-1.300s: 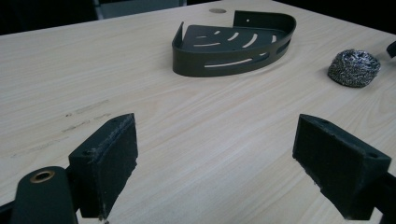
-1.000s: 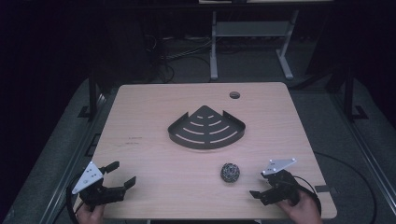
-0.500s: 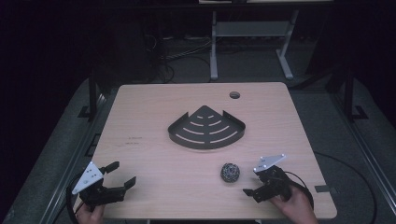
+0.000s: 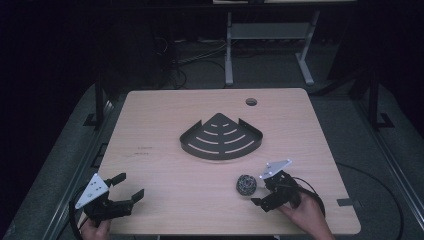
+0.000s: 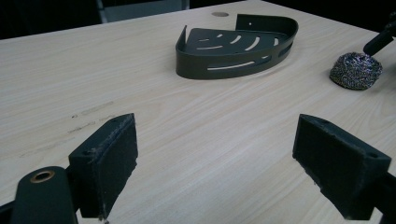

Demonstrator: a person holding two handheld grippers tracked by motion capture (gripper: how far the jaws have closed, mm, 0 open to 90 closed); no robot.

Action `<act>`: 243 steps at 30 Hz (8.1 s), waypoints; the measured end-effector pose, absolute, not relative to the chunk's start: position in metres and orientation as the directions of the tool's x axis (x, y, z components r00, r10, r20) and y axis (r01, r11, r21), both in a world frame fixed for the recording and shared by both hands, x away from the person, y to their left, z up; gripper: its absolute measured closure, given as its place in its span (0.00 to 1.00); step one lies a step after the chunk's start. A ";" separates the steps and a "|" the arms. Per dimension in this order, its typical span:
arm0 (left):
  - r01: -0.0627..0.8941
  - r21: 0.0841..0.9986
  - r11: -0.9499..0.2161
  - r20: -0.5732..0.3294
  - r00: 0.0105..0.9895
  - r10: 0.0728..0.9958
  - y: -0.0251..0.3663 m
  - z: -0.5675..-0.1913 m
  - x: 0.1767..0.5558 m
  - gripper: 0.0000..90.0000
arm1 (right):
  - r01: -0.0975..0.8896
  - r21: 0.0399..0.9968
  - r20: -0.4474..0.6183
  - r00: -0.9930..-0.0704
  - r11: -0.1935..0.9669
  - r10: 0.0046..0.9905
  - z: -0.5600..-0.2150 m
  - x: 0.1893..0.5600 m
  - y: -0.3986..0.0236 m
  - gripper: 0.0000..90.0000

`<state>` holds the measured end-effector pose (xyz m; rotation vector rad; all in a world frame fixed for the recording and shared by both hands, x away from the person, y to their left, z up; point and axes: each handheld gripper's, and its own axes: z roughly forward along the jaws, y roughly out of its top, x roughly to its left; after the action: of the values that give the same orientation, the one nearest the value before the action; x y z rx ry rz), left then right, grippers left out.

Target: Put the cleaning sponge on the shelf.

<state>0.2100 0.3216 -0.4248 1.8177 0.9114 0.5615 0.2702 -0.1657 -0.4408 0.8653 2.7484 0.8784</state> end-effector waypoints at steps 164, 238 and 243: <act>0.331 0.918 -0.218 -0.033 0.612 0.790 0.325 -0.424 0.210 0.15 | 0.399 0.395 0.054 -0.909 0.827 0.413 -0.366 0.418 -0.062 0.37; 0.333 0.918 -0.213 -0.037 0.610 0.792 0.323 -0.424 0.212 0.15 | 0.576 0.314 0.080 -0.808 0.755 0.584 -0.431 0.476 -0.057 0.36; 0.339 0.917 -0.210 -0.043 0.607 0.794 0.324 -0.424 0.214 0.15 | 0.584 0.318 0.080 -0.801 0.747 0.593 -0.433 0.478 -0.059 0.36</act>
<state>0.2138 0.3236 -0.4245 1.7982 0.9202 0.5497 0.4780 -0.0586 -0.4333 0.9814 2.9116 0.5168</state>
